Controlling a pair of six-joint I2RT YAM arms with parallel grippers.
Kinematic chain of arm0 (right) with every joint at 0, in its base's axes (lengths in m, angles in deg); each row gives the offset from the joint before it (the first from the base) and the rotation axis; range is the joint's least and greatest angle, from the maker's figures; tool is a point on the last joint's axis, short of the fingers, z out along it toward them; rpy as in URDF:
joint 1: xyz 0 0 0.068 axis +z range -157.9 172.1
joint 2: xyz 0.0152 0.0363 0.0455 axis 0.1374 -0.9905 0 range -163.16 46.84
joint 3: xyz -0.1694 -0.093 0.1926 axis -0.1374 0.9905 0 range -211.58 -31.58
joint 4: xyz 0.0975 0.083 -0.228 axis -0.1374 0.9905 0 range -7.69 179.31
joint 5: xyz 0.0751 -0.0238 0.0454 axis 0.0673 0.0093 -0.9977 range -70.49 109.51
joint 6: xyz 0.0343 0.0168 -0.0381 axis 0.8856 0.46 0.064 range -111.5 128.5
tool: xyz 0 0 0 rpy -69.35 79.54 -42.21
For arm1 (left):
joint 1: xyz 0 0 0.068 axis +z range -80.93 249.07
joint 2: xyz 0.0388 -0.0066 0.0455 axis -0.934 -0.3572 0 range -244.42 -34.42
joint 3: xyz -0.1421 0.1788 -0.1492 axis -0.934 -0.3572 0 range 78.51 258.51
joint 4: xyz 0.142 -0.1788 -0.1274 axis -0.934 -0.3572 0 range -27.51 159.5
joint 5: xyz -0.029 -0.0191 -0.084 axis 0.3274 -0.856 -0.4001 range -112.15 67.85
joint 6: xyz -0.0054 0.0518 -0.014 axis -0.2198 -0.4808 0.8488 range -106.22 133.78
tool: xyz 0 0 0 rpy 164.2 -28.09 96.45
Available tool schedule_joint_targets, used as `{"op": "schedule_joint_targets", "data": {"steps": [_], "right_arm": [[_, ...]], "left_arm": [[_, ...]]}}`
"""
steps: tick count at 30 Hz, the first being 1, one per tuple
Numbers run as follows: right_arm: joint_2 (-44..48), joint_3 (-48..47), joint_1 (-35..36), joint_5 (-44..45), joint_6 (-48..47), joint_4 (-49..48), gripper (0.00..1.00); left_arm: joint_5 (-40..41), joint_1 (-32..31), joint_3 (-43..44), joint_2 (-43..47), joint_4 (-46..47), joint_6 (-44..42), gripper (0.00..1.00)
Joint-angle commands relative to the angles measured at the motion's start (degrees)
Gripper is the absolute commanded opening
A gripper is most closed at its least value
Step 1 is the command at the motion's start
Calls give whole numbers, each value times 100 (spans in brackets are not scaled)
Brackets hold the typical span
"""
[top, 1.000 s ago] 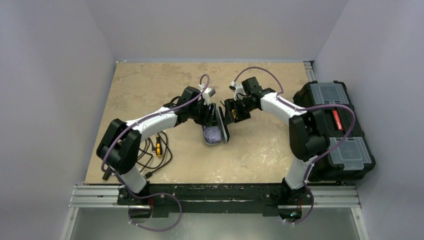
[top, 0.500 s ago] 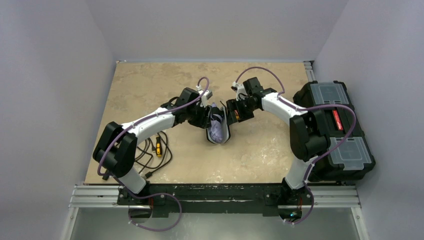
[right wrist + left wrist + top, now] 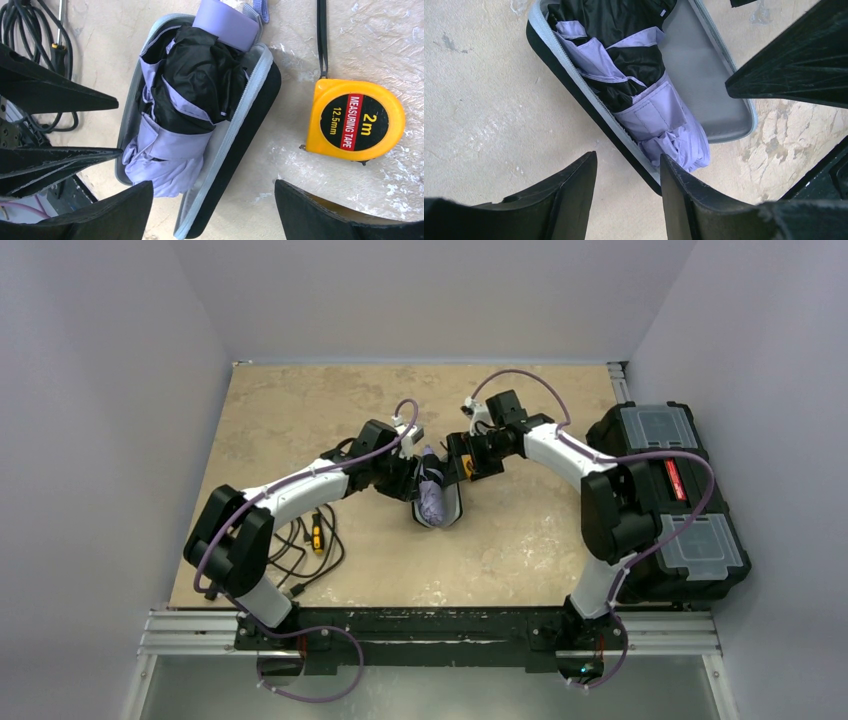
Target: Open the umbrella
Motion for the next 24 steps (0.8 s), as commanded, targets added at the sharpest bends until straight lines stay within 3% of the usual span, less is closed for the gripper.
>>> {"op": "schedule_joint_targets", "data": {"steps": [1, 7, 13, 20, 24], "right_arm": [[-291, -129, 15, 254, -37, -119, 86], [-428, 133, -26, -53, -242, -112, 53], [-78, 415, -144, -734, -126, -366, 0], [203, 863, -150, -805, 435, -823, 0], [140, 987, -146, -794, 643, -1055, 0]], "left_arm": [[-50, 51, 90, -15, 155, -52, 48], [102, 383, -14, -159, 137, -69, 47], [84, 774, -19, -201, 80, -335, 45], [-69, 628, -243, 880, 424, -271, 56], [242, 253, 148, 688, -274, 294, 64]]}}
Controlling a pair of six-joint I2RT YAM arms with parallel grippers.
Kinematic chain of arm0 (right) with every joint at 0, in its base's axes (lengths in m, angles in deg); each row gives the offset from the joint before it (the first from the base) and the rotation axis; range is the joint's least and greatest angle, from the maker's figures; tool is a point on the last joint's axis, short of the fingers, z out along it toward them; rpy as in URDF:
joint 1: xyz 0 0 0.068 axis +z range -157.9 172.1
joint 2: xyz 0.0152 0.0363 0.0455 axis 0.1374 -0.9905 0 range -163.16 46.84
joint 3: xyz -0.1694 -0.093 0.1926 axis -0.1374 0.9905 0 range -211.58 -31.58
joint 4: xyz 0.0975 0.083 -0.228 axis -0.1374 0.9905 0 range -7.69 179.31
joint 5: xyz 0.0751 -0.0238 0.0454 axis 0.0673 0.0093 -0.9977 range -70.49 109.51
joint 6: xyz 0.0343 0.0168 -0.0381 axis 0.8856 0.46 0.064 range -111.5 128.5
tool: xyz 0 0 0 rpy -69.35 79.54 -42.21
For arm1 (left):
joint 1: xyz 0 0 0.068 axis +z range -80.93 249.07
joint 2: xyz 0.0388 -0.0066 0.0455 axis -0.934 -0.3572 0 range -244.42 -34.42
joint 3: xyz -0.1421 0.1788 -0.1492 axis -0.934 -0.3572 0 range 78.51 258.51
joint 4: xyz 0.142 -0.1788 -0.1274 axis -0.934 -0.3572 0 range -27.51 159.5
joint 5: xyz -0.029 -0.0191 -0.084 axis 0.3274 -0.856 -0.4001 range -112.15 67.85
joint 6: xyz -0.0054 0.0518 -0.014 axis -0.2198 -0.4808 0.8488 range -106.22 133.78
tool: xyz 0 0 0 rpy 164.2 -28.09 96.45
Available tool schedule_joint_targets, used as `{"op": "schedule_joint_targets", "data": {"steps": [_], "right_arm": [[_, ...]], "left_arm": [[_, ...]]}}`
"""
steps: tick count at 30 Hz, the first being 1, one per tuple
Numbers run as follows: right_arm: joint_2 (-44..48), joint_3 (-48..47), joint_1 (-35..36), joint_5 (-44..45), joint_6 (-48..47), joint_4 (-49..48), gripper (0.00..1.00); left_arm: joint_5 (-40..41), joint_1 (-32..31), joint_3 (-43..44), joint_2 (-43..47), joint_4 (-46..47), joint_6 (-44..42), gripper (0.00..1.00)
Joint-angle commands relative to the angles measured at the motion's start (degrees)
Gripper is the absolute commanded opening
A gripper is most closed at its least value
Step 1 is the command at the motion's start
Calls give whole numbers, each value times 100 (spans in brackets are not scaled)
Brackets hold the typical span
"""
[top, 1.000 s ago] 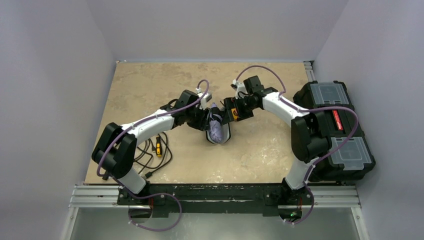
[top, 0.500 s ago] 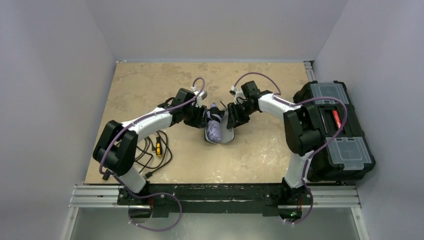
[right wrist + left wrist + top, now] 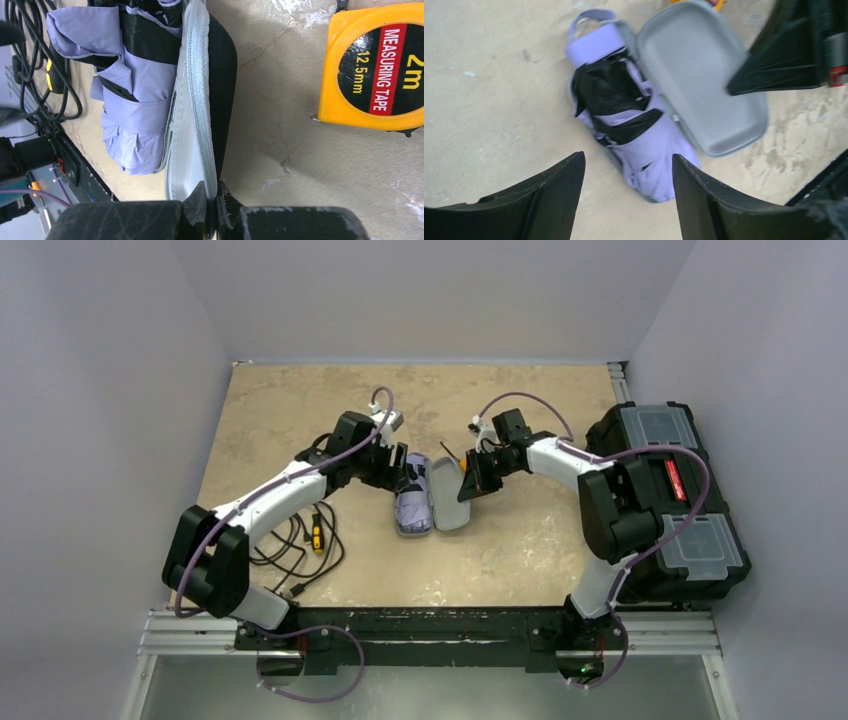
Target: Open the umbrella
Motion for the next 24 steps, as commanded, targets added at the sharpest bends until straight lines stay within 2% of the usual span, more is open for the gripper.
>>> {"op": "schedule_joint_targets", "data": {"steps": [1, 6, 11, 19, 21, 24], "right_arm": [[145, 103, 7, -269, 380, -531, 0], [227, 208, 12, -205, 473, -688, 0], [257, 317, 11, -141, 576, -835, 0], [276, 310, 16, -149, 616, -894, 0], [289, 320, 10, -148, 608, -895, 0], [284, 346, 21, -109, 596, -912, 0]], "left_arm": [[238, -414, 525, -110, -475, 601, 65], [921, -804, 899, -732, -955, 1121, 66], [1396, -1095, 1111, -1152, -956, 1212, 65], [1957, -1146, 1567, -1989, -1345, 1352, 55], [1978, -1149, 1702, -2185, -1387, 1321, 55], [1790, -1145, 1832, -2379, -1375, 1387, 63]]}}
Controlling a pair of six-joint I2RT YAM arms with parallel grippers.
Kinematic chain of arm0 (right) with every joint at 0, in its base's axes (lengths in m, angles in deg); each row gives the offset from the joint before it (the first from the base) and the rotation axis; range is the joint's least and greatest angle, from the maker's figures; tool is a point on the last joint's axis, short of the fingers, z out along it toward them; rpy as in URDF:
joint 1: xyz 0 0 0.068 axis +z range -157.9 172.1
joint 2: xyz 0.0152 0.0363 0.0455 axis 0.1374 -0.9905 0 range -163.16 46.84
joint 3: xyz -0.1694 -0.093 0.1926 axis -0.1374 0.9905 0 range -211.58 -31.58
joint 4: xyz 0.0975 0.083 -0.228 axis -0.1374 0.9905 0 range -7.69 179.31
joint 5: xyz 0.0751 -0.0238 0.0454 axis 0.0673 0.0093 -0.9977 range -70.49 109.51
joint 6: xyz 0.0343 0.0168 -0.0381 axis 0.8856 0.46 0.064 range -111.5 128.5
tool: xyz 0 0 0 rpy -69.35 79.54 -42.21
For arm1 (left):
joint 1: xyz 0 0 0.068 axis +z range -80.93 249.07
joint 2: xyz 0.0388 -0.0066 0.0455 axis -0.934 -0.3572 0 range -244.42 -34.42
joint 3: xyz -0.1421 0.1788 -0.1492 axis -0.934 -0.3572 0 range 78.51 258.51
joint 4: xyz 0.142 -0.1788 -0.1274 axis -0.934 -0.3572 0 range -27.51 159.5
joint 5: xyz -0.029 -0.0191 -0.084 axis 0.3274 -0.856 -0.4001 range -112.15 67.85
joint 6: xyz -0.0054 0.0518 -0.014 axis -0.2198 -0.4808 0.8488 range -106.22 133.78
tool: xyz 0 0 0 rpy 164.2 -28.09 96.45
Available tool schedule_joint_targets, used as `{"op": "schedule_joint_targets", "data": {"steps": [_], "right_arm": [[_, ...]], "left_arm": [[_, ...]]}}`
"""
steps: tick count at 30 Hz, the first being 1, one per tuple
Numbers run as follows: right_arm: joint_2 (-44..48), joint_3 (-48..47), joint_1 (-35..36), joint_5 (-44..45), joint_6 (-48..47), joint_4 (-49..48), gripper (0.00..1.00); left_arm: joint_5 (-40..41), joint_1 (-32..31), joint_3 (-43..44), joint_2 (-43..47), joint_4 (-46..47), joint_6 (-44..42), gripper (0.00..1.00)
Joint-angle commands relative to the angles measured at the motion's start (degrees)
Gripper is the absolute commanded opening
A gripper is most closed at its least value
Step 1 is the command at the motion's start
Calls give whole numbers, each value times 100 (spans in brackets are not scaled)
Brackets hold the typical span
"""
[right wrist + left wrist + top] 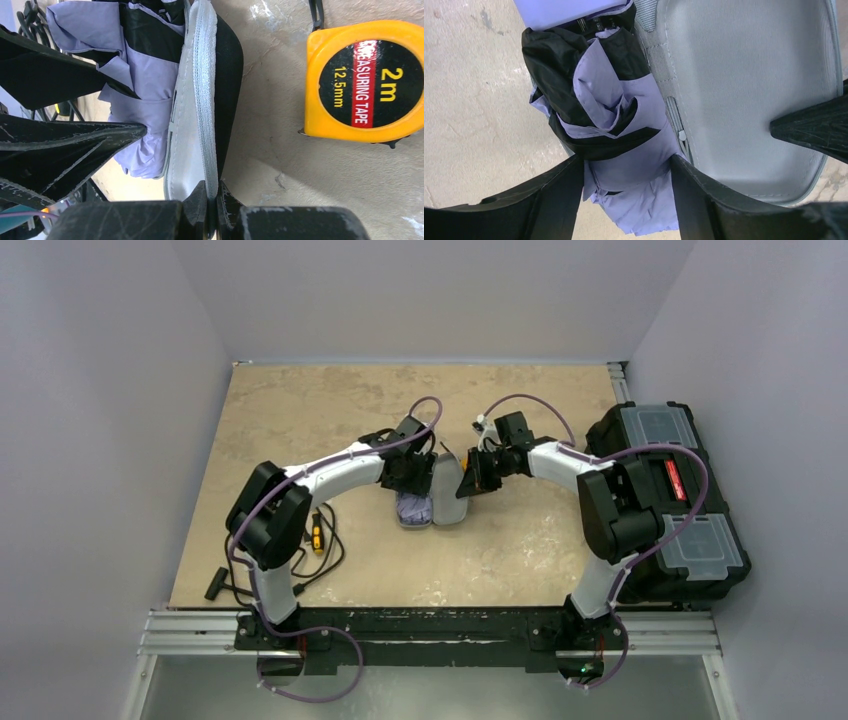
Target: Open the umbrella
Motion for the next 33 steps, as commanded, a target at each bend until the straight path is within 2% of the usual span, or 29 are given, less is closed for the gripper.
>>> {"op": "schedule_joint_targets", "data": {"steps": [1, 5, 10, 13, 15, 16, 17, 19, 25, 30, 33], "right_arm": [[274, 31, 41, -91, 5, -164, 0], [246, 40, 57, -73, -43, -154, 0], [294, 32, 81, -99, -84, -138, 0], [342, 72, 87, -21, -88, -154, 0], [347, 99, 89, 87, -101, -177, 0], [343, 109, 86, 159, -102, -197, 0], [334, 106, 86, 265, -92, -206, 0], [324, 89, 82, 472, -66, -261, 0], [163, -102, 85, 973, 72, -443, 0], [-182, -601, 85, 1108, 302, -550, 0], [-538, -941, 72, 1254, 500, -567, 0]], "left_arm": [[5, -14, 120, -456, 94, 190, 65], [-260, 4, 50, -470, 259, 288, 68], [84, 35, 136, -730, -21, 442, 67], [186, 29, 244, -960, -129, 384, 61], [218, 32, 343, -1048, -268, 312, 50], [175, 43, 347, -1014, -271, 246, 32], [145, 56, 343, -906, -245, 171, 19], [69, 57, 326, -585, -170, 58, 2], [-624, 123, 134, 844, 485, -159, 0], [-1214, 529, 242, 1413, 568, -203, 0], [-1353, 987, 352, 1539, 268, -379, 0]]}}
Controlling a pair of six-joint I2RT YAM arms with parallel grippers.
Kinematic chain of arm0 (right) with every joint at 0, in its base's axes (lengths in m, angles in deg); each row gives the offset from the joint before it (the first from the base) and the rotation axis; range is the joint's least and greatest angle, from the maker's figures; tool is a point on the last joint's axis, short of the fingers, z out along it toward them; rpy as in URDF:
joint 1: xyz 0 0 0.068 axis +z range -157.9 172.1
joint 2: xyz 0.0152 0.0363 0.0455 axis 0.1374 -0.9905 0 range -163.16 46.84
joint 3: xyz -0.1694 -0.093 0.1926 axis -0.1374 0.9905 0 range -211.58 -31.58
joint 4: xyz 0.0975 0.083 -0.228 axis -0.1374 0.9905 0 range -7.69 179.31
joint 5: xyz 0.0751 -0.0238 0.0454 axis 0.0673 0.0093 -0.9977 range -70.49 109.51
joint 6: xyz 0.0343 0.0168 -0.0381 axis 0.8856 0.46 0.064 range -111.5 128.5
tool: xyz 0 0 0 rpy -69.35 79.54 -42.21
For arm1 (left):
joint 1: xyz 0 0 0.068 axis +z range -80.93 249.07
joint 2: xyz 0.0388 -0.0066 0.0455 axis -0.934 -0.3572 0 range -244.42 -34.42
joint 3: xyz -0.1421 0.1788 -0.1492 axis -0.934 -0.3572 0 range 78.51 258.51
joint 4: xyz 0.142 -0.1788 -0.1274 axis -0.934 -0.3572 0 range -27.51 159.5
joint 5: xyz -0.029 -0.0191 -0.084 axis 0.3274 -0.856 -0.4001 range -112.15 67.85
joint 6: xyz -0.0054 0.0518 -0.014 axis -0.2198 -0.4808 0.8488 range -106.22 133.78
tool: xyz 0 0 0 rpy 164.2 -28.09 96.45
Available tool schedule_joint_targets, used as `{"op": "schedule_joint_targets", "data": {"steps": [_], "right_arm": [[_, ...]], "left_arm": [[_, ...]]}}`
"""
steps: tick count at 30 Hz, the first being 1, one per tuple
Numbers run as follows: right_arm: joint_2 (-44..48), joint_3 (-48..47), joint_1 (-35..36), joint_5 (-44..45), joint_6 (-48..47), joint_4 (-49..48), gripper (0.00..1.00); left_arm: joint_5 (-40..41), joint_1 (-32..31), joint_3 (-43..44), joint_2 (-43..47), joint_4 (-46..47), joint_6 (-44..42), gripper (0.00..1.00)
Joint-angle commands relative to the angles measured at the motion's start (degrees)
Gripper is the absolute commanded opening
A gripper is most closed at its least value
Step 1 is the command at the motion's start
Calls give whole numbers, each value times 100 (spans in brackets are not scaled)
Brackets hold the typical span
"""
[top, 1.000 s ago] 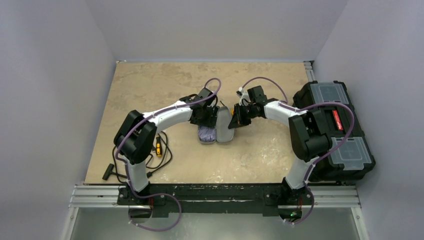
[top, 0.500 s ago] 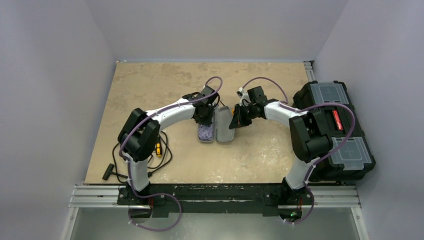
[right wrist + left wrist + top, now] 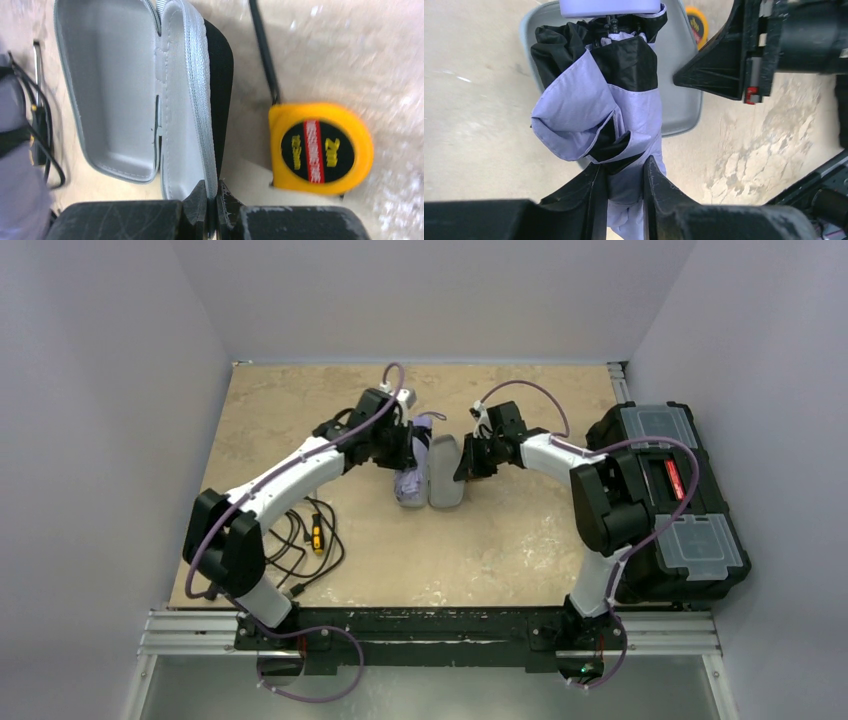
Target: Open the umbrella
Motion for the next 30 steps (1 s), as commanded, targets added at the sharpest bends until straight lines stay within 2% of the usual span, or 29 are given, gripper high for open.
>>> {"op": "schedule_joint_targets", "data": {"steps": [1, 7, 11, 17, 18, 20, 23, 25, 27, 30], "right_arm": [[-473, -689, -22, 381, 356, -317, 0], [-1384, -1836, -329, 494, 692, -216, 0], [-1946, -2635, -677, 430, 924, -145, 9], [-2403, -3256, -1125, 532, 911, -247, 21], [-2462, -3326, -1198, 523, 869, -261, 27], [-2547, -3481, -1363, 464, 737, -306, 49], [-2558, -3617, -1530, 212, 473, -391, 65], [-2434, -3523, -1560, 124, 343, -483, 81], [-2234, -3440, -1570, -121, 146, -480, 91], [-1646, -3206, -1574, -460, -98, -446, 99]], "left_arm": [[-420, 699, 284, 443, 89, -351, 0], [-320, 1377, 3, 836, -86, -881, 0], [-275, 1575, -141, 1025, -214, -998, 0], [-551, 1637, -339, 1061, -80, -1126, 0], [-646, 1637, -365, 1047, -17, -1162, 0], [-915, 1637, -395, 970, 104, -1259, 0], [-1355, 1637, -405, 820, 270, -1399, 0], [-1552, 1637, -421, 747, 357, -1480, 0], [-1732, 1642, -478, 773, 483, -1555, 0], [-2071, 1646, -643, 1041, 874, -1579, 0]]}}
